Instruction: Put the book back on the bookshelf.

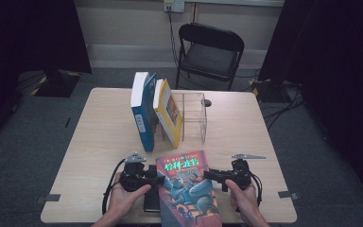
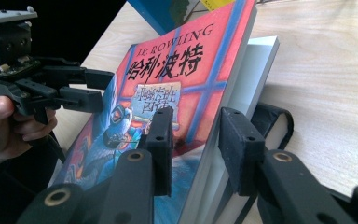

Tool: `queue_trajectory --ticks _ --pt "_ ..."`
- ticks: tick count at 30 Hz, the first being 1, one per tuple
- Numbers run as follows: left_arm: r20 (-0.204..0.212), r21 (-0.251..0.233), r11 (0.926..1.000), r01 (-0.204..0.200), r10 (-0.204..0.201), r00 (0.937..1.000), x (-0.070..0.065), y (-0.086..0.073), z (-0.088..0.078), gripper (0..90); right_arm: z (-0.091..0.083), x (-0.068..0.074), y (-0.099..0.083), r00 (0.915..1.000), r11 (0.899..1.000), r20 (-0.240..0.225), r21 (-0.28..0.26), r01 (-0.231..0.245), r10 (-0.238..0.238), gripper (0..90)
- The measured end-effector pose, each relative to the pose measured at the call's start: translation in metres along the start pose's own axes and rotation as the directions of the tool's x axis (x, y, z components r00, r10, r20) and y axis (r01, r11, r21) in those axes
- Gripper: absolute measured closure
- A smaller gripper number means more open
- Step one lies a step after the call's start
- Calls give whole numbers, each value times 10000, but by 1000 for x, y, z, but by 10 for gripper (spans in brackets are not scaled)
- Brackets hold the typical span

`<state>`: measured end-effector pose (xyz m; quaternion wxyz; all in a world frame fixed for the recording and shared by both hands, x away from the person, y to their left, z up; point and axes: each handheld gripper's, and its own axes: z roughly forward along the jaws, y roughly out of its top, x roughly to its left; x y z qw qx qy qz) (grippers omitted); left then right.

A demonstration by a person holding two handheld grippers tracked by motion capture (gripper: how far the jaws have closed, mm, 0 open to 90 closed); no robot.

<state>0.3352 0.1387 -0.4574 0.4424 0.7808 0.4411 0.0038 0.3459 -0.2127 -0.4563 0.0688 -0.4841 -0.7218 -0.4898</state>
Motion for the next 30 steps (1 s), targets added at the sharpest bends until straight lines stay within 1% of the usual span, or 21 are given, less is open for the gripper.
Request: queue_trajectory --ticks 1,3,5,8,9,10,11,12,15,17,19,21,23,24,25,30 --pt "15 -16 10000 -17 17 10000 0 0 1 491 0 1 0 10000 10000 26 19 33 -33 662" --pt "28 -35 10000 -42 42 10000 1 1 2 493 -4 3 0 9999 9999 -122 -40 -118 118 660" --pt "33 -44 10000 -50 50 10000 1 1 2 494 -6 4 -2 9998 9999 -181 104 -53 55 654" --pt "42 -47 10000 -44 45 10000 1 1 2 494 -4 4 -6 9992 9986 -170 402 -358 365 652" --pt "36 -56 10000 -57 57 10000 1 1 2 494 -2 3 -8 9986 9985 -350 386 -385 398 652" --pt "44 -57 10000 -43 44 10000 1 1 2 494 0 3 -8 9974 9976 -469 441 -535 555 646" --pt "31 -57 10000 -53 53 10000 1 1 2 494 1 3 -9 9976 9977 -440 433 -517 536 641" --pt "36 -51 10000 -47 47 10000 1 1 2 494 2 4 -8 9979 9986 -487 348 -404 420 637" --pt "32 -38 10000 -57 57 10000 1 1 2 494 6 6 -4 9954 9989 -856 218 -407 425 636" --pt "36 -49 10000 -59 59 10000 1 1 2 493 14 7 -1 9953 9987 -871 315 -405 432 627" --pt "64 -35 10000 -83 83 9999 2 1 1 493 22 7 2 9949 9980 -930 535 -336 385 621" --pt "86 -48 10000 -70 71 9999 2 1 1 493 29 6 4 9911 9966 -1221 678 -459 539 597" --pt "122 -49 10000 -53 54 9999 2 1 1 493 34 7 5 9904 9975 -1350 684 -190 281 586" --pt "131 -60 10000 -59 60 9999 2 1 1 493 36 7 6 9899 9976 -1410 696 -52 150 567" --pt "141 -62 10000 -44 45 9999 2 1 1 493 37 7 7 9880 9977 -1536 681 -67 172 561" --pt "126 -112 9999 -67 68 9999 2 0 1 487 40 8 9 9861 9958 -1653 918 -40 192 549"
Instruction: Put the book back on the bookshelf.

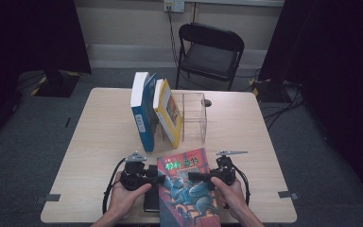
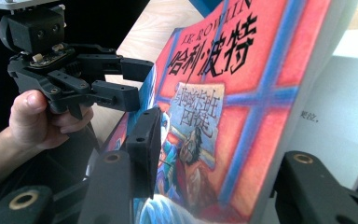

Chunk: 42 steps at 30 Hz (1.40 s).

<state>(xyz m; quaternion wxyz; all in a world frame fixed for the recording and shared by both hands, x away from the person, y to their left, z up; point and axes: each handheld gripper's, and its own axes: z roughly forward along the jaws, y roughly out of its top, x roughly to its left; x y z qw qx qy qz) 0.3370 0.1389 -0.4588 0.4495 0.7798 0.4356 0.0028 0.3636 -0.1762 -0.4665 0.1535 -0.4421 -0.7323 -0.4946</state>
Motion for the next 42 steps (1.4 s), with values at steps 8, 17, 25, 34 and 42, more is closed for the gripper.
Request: queue_trajectory --ticks 8,17,25,34,42 --pt "164 75 9999 -69 68 9998 -1 -2 -2 488 -5 -2 -6 9984 9991 -427 228 -368 377 572" --pt "189 45 10000 -36 35 9998 0 -2 -1 485 1 -4 -2 9971 9984 -511 112 -552 557 614" --pt "378 -39 10000 -32 33 9993 0 -2 -1 439 -4 0 -1 9979 9995 -639 -275 -120 102 803" --pt "837 -155 9994 310 -296 9961 3 -4 -2 314 -10 13 0 9920 9940 -998 -850 686 -770 821" --pt "1445 -105 9998 193 -175 9893 -1 -6 2 318 -12 18 1 9889 9888 -1136 -1256 809 -953 825"
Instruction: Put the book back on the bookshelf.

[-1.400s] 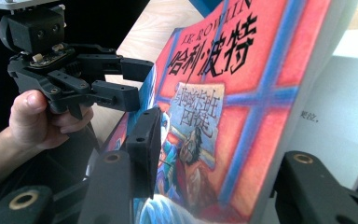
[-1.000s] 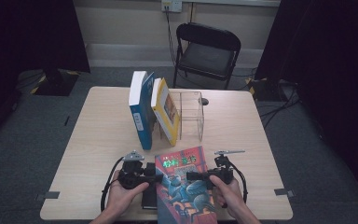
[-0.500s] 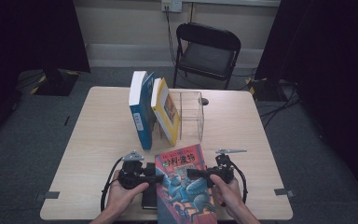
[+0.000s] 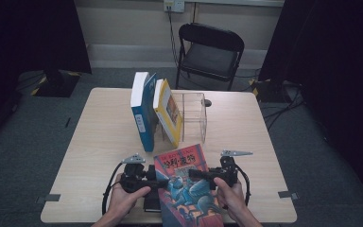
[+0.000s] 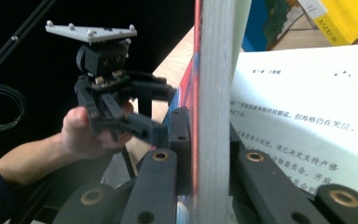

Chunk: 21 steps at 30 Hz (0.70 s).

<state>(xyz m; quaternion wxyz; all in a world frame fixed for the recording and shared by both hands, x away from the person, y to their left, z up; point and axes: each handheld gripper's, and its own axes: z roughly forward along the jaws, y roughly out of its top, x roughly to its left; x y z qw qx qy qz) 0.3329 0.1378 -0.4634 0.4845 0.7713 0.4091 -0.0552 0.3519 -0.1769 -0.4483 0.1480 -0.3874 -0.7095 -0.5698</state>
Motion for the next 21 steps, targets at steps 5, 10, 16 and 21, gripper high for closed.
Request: queue_trajectory --ticks 5,10,16,21 --pt "495 -42 9995 297 -295 9983 0 0 3 325 -3 3 2 9999 9995 -90 -302 95 -98 825" --pt "723 -254 9991 344 -325 9969 2 0 5 340 -4 8 3 9996 9985 -132 -498 239 -246 824" --pt "1165 -409 9986 348 -299 9927 1 4 4 391 -9 12 6 9987 9959 -222 -790 444 -463 825" --pt "1308 -722 9972 210 -114 9913 -2 9 -4 441 -13 15 8 9977 9929 -377 -1074 518 -562 826"
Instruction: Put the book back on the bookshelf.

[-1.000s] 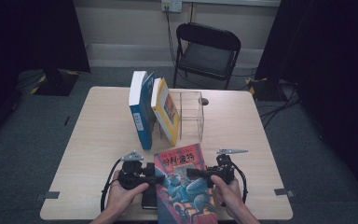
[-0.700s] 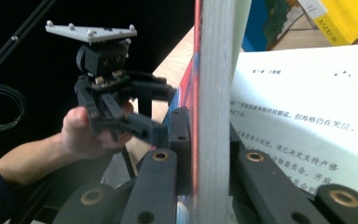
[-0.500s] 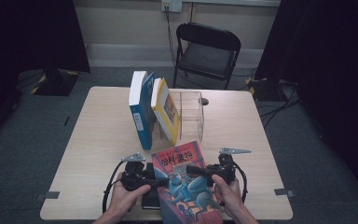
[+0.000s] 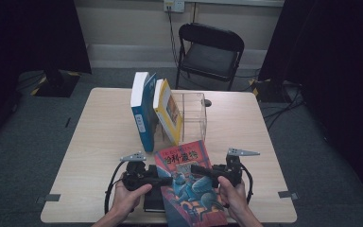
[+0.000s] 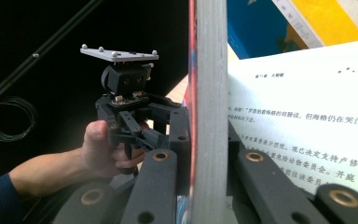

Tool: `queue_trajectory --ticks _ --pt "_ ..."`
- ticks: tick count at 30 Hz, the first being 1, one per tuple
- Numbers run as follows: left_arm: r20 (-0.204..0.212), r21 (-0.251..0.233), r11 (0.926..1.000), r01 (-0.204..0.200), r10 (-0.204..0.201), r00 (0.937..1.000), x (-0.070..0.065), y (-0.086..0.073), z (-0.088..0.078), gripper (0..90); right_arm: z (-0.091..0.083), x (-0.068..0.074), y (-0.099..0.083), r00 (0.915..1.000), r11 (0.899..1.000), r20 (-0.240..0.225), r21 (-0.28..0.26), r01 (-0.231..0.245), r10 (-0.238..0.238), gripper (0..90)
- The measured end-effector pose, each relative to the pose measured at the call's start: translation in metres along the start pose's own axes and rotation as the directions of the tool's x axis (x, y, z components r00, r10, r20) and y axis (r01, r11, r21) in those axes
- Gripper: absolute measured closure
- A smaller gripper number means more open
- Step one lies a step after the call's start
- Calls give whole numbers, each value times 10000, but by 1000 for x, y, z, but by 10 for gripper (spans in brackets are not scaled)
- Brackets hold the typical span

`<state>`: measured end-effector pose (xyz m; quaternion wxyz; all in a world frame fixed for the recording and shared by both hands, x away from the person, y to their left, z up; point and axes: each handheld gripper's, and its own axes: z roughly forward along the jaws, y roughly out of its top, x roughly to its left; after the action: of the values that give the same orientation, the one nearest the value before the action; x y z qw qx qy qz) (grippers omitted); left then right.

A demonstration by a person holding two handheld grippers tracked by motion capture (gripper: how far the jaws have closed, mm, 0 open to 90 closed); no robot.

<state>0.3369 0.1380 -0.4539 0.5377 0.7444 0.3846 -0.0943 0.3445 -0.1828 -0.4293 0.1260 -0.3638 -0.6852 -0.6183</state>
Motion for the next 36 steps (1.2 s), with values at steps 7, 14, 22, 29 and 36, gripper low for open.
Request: queue_trajectory --ticks 7,14,22,29,36 --pt "84 -473 9988 -158 162 9998 -4 7 -11 502 -1 5 6 9990 9988 -19 -160 453 -453 825" --pt "265 -974 9944 -421 449 9986 -7 17 -24 583 1 17 16 9928 9921 223 -417 1184 -1175 825" --pt "320 -1592 9858 -538 596 9977 -10 32 -41 657 7 29 32 9836 9810 176 -722 1802 -1794 825" --pt "-453 -1922 9686 -1575 1516 9874 -25 57 -56 698 8 44 51 9645 9556 174 -1321 2634 -2635 824" --pt "-536 -2169 9576 -1895 1822 9818 -31 50 -57 724 8 41 43 9549 9454 186 -1363 2960 -2963 821"
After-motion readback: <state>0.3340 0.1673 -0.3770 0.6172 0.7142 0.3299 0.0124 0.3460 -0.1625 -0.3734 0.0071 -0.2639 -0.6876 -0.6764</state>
